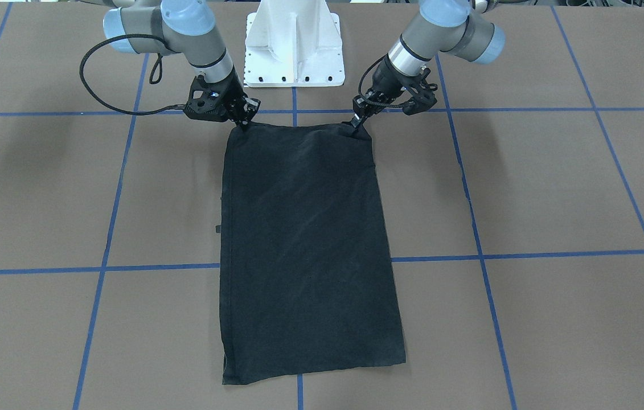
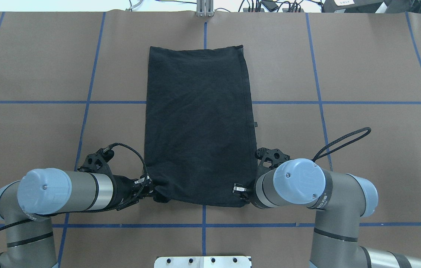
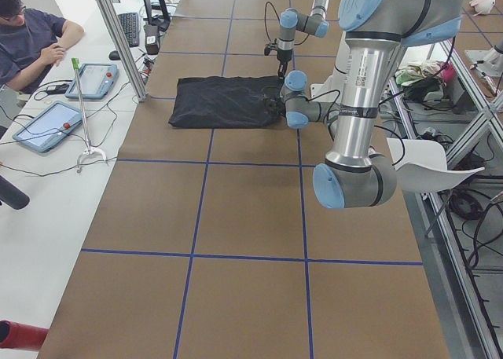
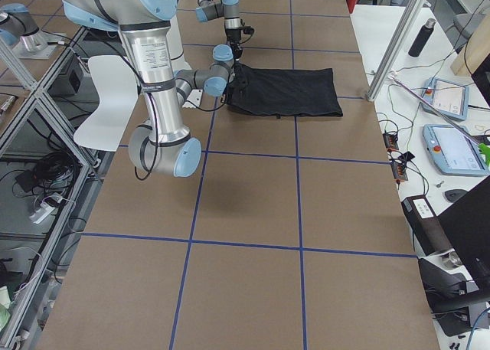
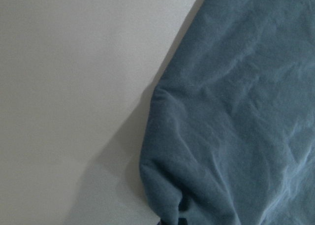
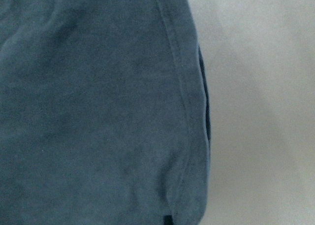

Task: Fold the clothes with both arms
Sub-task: 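Grasp the shirt's two nearest corners with both grippers, then lift the near end with both grippers and fold it away from the robot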

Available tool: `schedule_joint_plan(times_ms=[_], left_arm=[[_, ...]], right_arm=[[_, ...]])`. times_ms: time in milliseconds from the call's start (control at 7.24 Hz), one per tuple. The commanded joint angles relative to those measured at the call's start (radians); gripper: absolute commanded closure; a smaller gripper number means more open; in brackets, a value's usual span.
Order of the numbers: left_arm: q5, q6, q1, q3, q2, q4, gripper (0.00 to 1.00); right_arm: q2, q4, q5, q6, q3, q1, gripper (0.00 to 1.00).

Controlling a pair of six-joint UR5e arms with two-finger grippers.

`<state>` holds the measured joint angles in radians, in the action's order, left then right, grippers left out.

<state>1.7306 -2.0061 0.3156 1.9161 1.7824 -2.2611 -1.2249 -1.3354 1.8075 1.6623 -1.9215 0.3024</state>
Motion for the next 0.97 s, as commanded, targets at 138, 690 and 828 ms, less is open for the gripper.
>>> schedule_joint_plan(times_ms=[138, 690, 828], left_arm=[[0.012, 0.0, -0.004, 0.085, -0.018, 0.038, 1.0], [0.093, -0.013, -0.085, 0.138, -0.03, 0.106, 1.0], [0.095, -0.029, -0.107, 0.162, -0.032, 0.113, 1.0]], right_arm=[[-0.062, 0.007, 0.157, -0.001, -0.057, 0.008, 1.0], [-0.186, 0.01, 0.369, -0.004, -0.2, -0.003, 1.0], [-0.202, 0.009, 0.386, 0.0, -0.226, -0.003, 1.0]])
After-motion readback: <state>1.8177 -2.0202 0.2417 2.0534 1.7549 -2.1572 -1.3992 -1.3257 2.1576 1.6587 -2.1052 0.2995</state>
